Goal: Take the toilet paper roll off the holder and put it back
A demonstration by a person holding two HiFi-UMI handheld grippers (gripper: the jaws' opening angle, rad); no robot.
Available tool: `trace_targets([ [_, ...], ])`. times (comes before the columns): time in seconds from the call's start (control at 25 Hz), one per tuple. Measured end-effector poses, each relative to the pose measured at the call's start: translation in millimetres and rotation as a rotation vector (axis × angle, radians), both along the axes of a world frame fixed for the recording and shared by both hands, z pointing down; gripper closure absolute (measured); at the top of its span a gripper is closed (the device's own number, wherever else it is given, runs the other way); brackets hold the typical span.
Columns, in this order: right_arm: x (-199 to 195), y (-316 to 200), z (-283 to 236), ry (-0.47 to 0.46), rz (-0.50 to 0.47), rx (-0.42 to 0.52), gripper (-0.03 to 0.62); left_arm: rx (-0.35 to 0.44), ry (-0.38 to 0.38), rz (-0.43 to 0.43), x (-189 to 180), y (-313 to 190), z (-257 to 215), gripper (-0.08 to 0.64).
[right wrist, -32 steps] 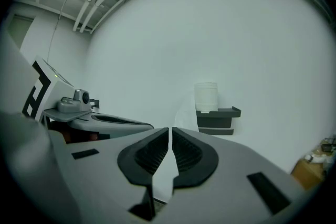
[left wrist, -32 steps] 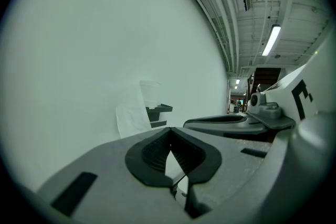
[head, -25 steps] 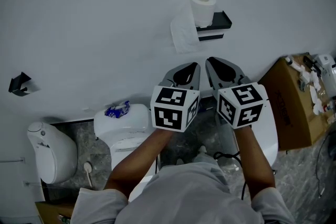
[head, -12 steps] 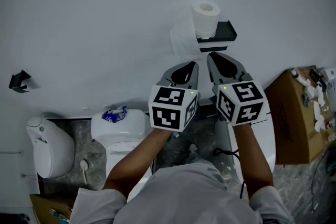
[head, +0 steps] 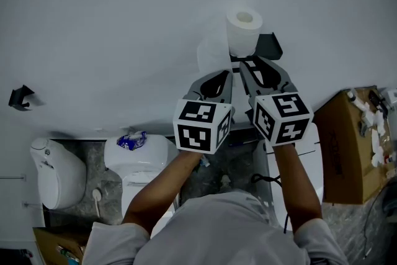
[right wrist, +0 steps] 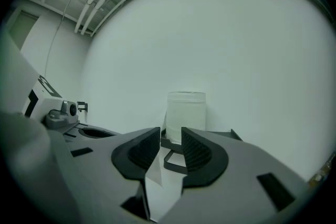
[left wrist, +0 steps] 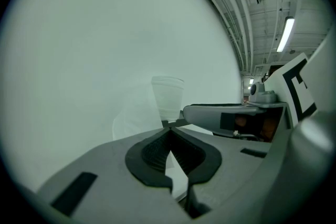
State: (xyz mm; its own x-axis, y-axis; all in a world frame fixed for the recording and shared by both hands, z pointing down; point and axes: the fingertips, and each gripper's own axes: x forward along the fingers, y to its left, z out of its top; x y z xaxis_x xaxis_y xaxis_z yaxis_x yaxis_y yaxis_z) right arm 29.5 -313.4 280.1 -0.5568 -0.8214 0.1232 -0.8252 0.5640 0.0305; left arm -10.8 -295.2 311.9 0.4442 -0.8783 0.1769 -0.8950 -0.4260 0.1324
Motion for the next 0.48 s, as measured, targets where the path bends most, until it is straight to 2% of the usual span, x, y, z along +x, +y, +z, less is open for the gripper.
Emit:
trace_targets([
  [0.16,-1.3,-13.1,-1.4,-0.004,0.001,0.0,0.455,0.007,0.002,-0.015,-3.1,-12.8,-2.1,0.555],
  [0.36,-3.1,-27.9,-5.9,-0.029,0.017,0.004,0.331,0.009,0.004,-0.028,-6.6,-24.9,-1.7,0.555],
  [0.48,-4.9,-37.1,-8.5,-0.035,0.026,0.004,0.301,0.011,0.007,-0.038,-9.8,-31.2,-3.1,0.555],
])
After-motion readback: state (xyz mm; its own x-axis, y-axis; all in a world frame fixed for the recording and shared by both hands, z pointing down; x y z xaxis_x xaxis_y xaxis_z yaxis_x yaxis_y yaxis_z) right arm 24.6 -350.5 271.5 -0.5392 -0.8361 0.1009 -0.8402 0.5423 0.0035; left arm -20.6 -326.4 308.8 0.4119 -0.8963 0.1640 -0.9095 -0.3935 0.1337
